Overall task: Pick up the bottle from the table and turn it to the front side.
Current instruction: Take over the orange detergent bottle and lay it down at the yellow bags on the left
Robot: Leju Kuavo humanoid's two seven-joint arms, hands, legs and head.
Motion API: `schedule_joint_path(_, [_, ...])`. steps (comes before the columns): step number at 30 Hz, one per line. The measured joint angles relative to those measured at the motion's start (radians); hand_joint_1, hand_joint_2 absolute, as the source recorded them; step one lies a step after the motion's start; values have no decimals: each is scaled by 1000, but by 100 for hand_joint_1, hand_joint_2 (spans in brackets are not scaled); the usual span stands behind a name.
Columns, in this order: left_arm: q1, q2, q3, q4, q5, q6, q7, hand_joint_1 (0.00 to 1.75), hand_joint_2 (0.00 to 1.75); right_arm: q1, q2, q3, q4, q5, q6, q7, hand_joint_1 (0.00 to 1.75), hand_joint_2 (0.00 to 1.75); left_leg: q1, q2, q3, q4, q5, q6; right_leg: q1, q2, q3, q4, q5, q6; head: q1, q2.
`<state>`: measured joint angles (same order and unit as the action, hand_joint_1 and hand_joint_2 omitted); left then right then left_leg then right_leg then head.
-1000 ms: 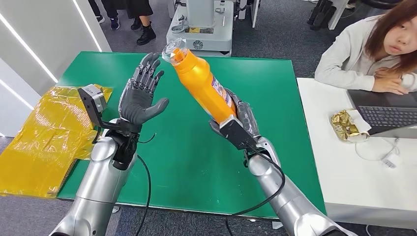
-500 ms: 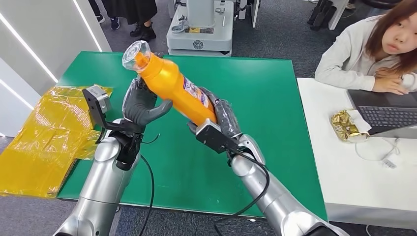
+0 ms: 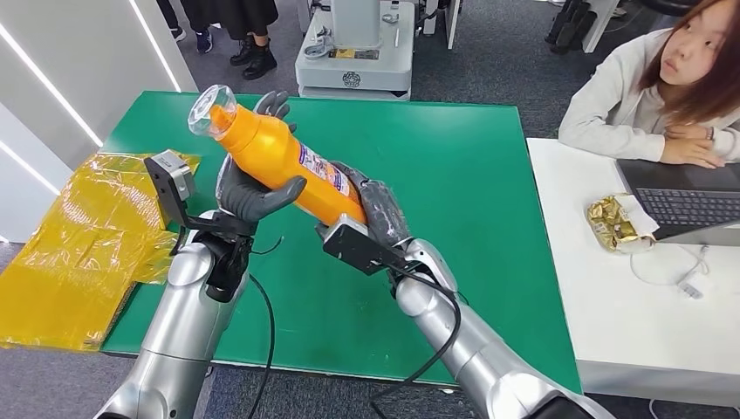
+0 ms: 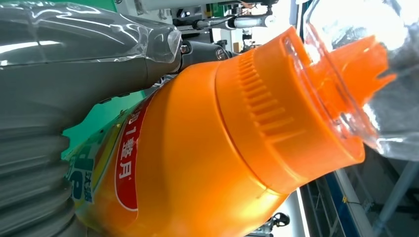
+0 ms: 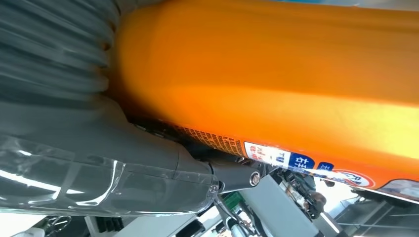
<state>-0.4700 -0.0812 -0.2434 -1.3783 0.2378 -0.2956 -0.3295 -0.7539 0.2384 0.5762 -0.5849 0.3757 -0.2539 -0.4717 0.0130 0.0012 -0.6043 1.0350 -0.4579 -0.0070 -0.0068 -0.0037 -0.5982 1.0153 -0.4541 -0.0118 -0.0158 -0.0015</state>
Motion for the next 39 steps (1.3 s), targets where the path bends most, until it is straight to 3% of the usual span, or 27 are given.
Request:
schedule_joint_path(4, [0, 0, 0, 0, 15, -20, 11, 175, 175, -8, 1, 2, 16, 0, -3, 5, 171, 175, 0, 0, 0, 0, 0, 0, 0, 0, 0, 0, 0, 0, 0, 0])
schedule_joint_path(18, [-26, -11, 0, 13, 95, -77, 54, 175, 175, -22, 1, 4, 34, -4, -23, 16, 164, 175, 0, 0, 0, 0, 0, 0, 0, 0, 0, 0, 0, 0, 0, 0])
schedule_joint_path(21, [-32, -13, 0, 18, 108, -85, 61, 175, 175, -22, 1, 6, 34, -5, -25, 17, 152, 175, 0, 0, 0, 0, 0, 0, 0, 0, 0, 0, 0, 0, 0, 0])
schedule_joint_path(25, [-39, -16, -2, 24, 110, -86, 64, 175, 175, -21, 1, 6, 33, -10, -29, 5, 0, 175, 0, 0, 0, 0, 0, 0, 0, 0, 0, 0, 0, 0, 0, 0])
schedule_joint_path(39, [-94, -13, -7, 82, -32, -38, 42, 175, 175, 39, -34, 2, -39, -80, -16, -36, 0, 175, 0, 0, 0, 1, 0, 0, 0, 0, 0, 0, 0, 0, 0, 0])
